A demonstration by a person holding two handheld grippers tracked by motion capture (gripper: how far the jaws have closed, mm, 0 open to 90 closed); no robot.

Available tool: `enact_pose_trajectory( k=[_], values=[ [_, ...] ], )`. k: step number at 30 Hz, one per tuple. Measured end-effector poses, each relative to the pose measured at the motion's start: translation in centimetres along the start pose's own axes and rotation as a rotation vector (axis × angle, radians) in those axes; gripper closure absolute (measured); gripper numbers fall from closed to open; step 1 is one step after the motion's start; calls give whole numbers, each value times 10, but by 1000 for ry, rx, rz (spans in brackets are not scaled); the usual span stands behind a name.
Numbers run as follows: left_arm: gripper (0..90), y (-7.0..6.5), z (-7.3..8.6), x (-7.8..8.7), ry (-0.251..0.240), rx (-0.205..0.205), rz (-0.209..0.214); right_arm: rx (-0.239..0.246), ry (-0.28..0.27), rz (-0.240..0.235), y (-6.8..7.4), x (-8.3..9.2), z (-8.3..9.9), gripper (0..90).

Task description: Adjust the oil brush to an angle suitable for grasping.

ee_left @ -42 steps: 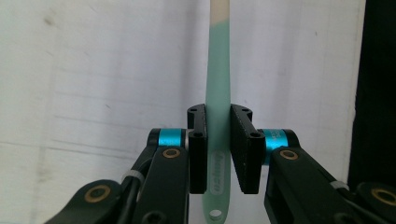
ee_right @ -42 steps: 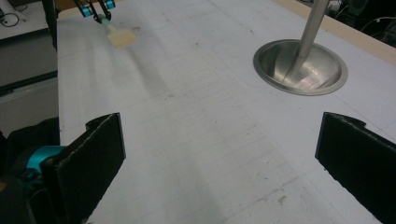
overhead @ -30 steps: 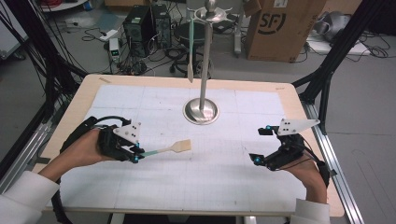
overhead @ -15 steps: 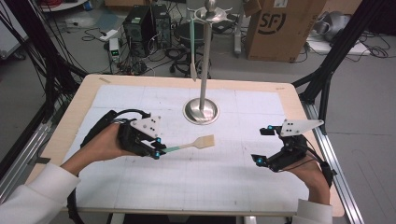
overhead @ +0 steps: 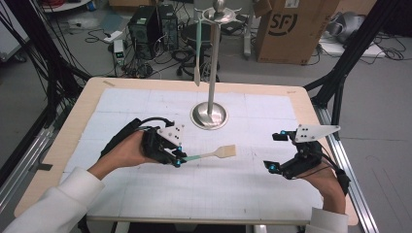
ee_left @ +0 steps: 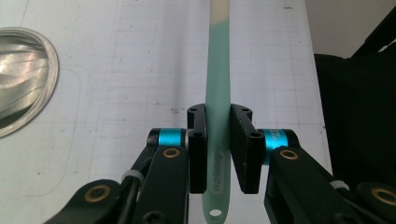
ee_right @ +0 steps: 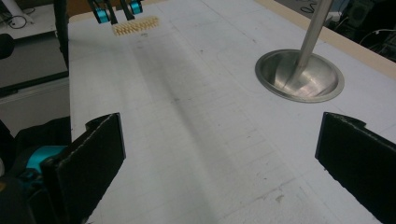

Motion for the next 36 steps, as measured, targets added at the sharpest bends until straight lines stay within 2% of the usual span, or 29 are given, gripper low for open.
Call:
enact_pose_trajectory(
  k=[3, 11, 21, 26, 31, 36],
  values=[
    [778, 2, -1, -9, -4, 2, 9, 12, -7, -3, 0, 0, 0, 1],
    [778, 4, -1, -39, -29, 9, 30, 5, -5, -1, 0, 1, 0, 1],
    [778, 6, 0, -74, -34, -18, 56, 2, -6, -2, 0, 1, 1, 1],
    [777, 5, 0, -90, -49, -9, 62, 6, -7, -2, 0, 0, 0, 2],
    [776, 4, 2, -100, -17, -38, 67, 1, -5, 0, 0, 1, 1, 1],
    [776, 6, 3, -105, -16, -27, 67, 3, -10, 3, -2, 1, 2, 1]
  ],
)
Point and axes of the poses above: each handheld gripper's, and its own axes: x roughly backward along the jaws, z roughly out of its underside, y roughly to its left, the point moved 5 cm from there along -x, roughly forward along the jaws, and after that the axes turned 7 degrees about -x, right-handed, at the moved point
